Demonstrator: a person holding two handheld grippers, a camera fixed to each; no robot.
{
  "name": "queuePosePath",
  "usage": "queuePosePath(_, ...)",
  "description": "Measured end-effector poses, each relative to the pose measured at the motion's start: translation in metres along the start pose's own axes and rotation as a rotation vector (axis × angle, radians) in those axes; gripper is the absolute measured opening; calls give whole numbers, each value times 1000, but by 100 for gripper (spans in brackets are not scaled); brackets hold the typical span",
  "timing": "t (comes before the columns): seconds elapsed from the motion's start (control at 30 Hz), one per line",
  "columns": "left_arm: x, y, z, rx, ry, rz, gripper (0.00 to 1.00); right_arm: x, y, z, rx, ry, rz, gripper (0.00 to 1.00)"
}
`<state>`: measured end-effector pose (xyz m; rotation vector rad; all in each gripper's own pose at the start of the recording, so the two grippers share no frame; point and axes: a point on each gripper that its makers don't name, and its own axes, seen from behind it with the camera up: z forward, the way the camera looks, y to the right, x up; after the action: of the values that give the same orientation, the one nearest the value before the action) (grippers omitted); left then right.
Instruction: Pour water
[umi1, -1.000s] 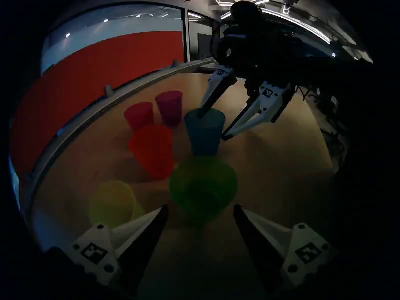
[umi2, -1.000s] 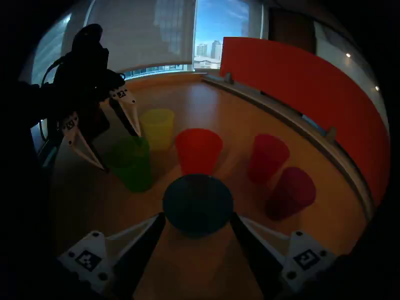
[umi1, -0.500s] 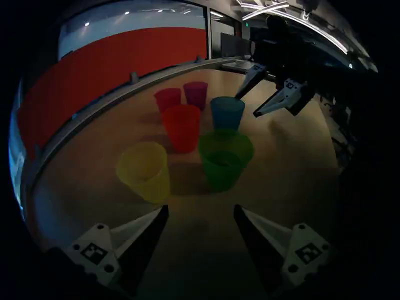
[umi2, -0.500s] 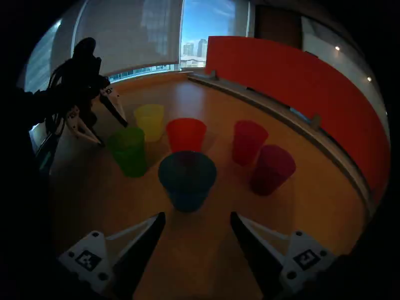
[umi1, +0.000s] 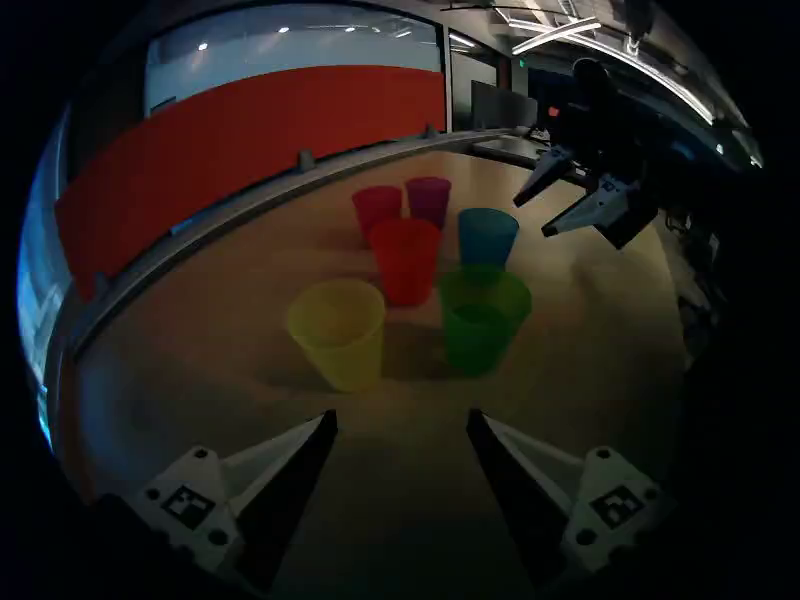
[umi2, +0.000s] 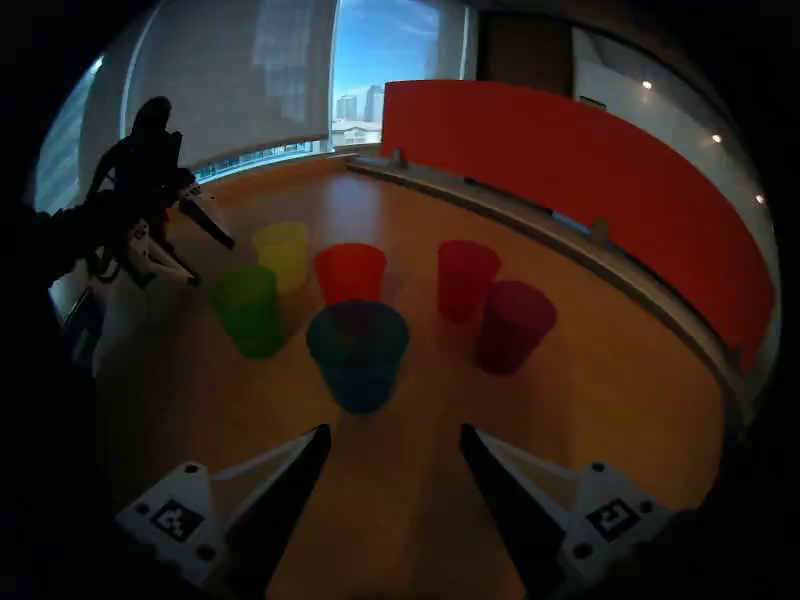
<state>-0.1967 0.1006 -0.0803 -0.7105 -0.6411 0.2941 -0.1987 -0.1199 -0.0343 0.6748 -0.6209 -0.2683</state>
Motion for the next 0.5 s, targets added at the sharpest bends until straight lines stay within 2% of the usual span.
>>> queuePosePath(0.23, 13, -29, -14, 110, 106, -88, 97, -7, 11, -3, -86, 23, 63, 100)
queuePosePath(0.5, 20, -64, -31, 268, 240, -204, 97, -3, 33, -16, -233, 87, 130, 100)
